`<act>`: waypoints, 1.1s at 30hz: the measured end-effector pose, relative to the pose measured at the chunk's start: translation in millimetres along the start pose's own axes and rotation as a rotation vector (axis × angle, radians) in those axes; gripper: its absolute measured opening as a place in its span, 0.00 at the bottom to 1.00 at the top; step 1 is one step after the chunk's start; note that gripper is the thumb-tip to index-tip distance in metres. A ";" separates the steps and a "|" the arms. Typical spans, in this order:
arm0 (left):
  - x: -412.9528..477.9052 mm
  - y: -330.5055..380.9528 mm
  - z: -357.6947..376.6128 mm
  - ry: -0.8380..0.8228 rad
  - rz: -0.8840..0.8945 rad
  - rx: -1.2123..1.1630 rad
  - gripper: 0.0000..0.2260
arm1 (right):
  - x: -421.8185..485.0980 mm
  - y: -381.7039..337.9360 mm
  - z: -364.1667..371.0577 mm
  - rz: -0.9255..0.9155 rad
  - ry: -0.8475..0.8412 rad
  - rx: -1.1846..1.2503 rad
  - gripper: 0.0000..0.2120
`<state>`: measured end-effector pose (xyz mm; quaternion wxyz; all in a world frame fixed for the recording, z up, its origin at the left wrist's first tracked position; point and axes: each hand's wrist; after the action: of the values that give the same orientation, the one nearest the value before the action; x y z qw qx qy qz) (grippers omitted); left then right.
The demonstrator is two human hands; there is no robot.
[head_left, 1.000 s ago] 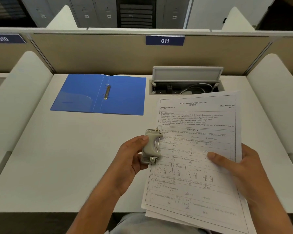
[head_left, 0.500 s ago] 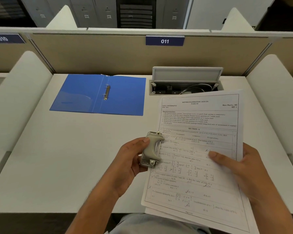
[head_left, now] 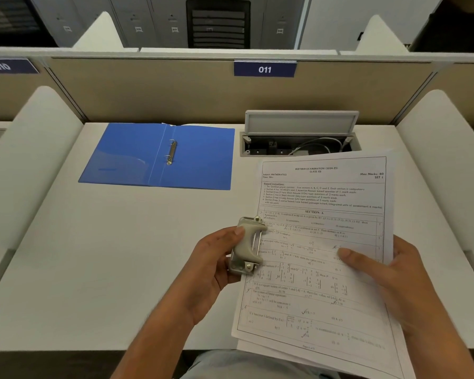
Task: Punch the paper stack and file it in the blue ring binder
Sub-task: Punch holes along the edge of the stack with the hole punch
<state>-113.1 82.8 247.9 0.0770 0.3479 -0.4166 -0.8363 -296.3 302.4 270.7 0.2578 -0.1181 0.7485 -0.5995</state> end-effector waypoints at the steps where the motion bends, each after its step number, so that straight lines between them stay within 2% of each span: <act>1: 0.1 -0.1 0.0 -0.001 -0.003 0.003 0.20 | -0.2 0.0 0.3 0.003 0.000 0.005 0.15; 4: 0.2 -1.2 0.3 0.000 -0.008 0.018 0.22 | -0.5 -0.4 1.1 0.010 0.001 0.006 0.15; 15: 2.2 0.7 -2.0 -0.007 -0.011 0.046 0.17 | -0.1 -1.2 3.4 0.018 -0.005 0.007 0.15; 33: 5.5 -2.8 -7.0 -0.001 0.020 -0.003 0.15 | -1.0 -0.1 3.0 0.012 -0.016 0.037 0.17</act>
<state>-112.2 77.8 240.1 0.0855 0.3433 -0.4187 -0.8364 -293.9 300.4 270.6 0.2697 -0.1137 0.7360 -0.6105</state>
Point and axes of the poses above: each hand's wrist, its own x-axis towards the middle knuckle, its own z-axis out of the palm, y = z × x, and after that the axes turned 1 degree about y, right-handed
